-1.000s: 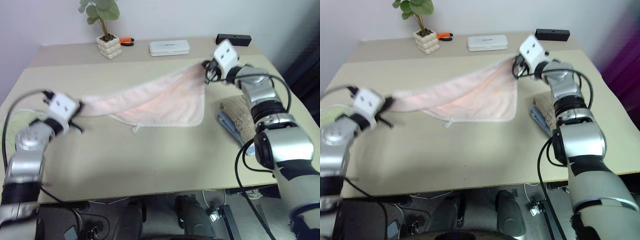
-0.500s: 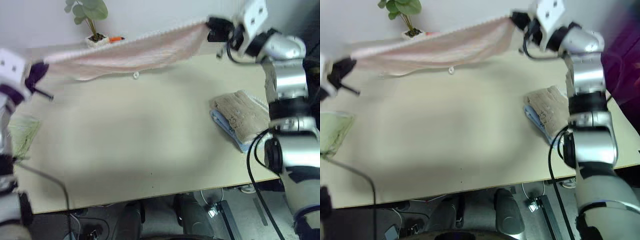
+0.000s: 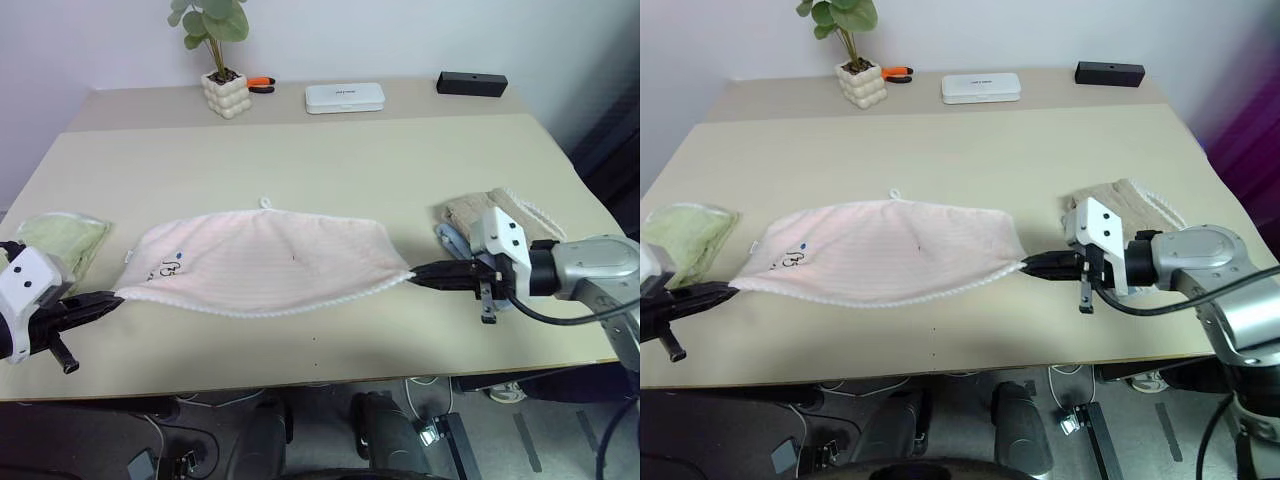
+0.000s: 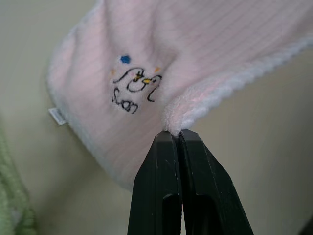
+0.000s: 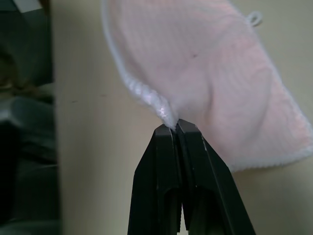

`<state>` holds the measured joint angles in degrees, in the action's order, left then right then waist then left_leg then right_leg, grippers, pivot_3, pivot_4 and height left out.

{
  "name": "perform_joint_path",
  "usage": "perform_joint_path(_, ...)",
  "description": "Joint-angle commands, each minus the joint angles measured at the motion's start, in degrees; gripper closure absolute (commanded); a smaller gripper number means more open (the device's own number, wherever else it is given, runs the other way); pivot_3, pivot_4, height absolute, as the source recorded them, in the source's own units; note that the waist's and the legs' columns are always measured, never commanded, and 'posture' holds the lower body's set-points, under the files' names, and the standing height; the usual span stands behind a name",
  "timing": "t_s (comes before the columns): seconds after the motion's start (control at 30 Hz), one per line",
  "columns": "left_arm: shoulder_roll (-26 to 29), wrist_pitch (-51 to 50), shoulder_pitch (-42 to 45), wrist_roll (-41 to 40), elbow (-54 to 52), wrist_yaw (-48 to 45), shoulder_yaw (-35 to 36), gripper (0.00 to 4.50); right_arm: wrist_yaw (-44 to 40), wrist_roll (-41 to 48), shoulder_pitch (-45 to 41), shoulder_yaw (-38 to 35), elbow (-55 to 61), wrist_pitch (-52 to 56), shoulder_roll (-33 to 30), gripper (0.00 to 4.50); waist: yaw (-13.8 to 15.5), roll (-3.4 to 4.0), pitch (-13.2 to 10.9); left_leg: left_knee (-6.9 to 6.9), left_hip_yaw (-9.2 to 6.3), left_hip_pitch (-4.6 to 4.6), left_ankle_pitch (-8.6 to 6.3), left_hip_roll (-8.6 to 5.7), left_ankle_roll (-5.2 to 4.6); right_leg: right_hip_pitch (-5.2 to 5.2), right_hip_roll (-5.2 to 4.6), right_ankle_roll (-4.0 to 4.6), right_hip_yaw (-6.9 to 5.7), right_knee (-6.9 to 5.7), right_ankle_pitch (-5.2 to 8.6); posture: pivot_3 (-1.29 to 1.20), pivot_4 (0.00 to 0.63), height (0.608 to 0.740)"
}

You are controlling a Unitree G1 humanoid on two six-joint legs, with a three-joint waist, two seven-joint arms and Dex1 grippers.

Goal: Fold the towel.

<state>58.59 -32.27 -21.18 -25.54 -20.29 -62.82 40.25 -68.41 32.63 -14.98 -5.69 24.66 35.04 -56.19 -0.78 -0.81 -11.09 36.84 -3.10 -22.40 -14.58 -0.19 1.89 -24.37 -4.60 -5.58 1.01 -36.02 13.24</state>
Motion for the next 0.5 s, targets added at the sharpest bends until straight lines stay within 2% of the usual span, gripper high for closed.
perform_joint_path(0.03,1.34,0.33,0.23,0.7,-0.43,-0.94,0.36,4.5,1.15,-0.24,0.56,-0.97,0.81,-0.76,-0.25,4.47,-0.02,-0.01,0.01,-0.01,0.01,-0.01,-0.01,0.0,-0.02,0.0,0.0,0.03,0.0,0.0,-0.01,0.0,0.15,0.738)
perform_joint_path(0.17,1.48,3.47,8.72,1.63,6.12,0.62,-6.33,4.5,7.03,-6.56,-4.36,2.86,-6.06,-4.31,3.76,4.47,-0.04,-0.01,0.01,0.05,0.04,-0.05,-0.03,-0.01,-0.05,-0.04,0.03,0.05,0.01,-0.01,-0.02,0.0,0.15,0.738)
perform_joint_path(0.27,1.12,9.9,19.53,6.04,17.22,2.52,-13.59,4.5,10.31,-13.05,-8.88,5.96,-14.45,-9.78,6.37,4.47,0.16,-0.04,0.02,0.09,0.03,-0.05,-0.03,-0.04,-0.05,-0.01,0.02,0.04,0.0,-0.05,-0.03,0.0,0.15,0.738)
perform_joint_path(0.5,-1.83,23.38,38.94,14.51,39.54,5.04,-26.07,4.5,12.86,-19.35,-17.59,9.24,-29.31,-16.43,12.0,4.47,-0.12,-0.05,0.01,0.11,0.05,-0.11,-0.07,-0.07,-0.13,-0.07,0.01,-0.3,0.0,-0.09,-0.22,0.0,0.15,0.738)
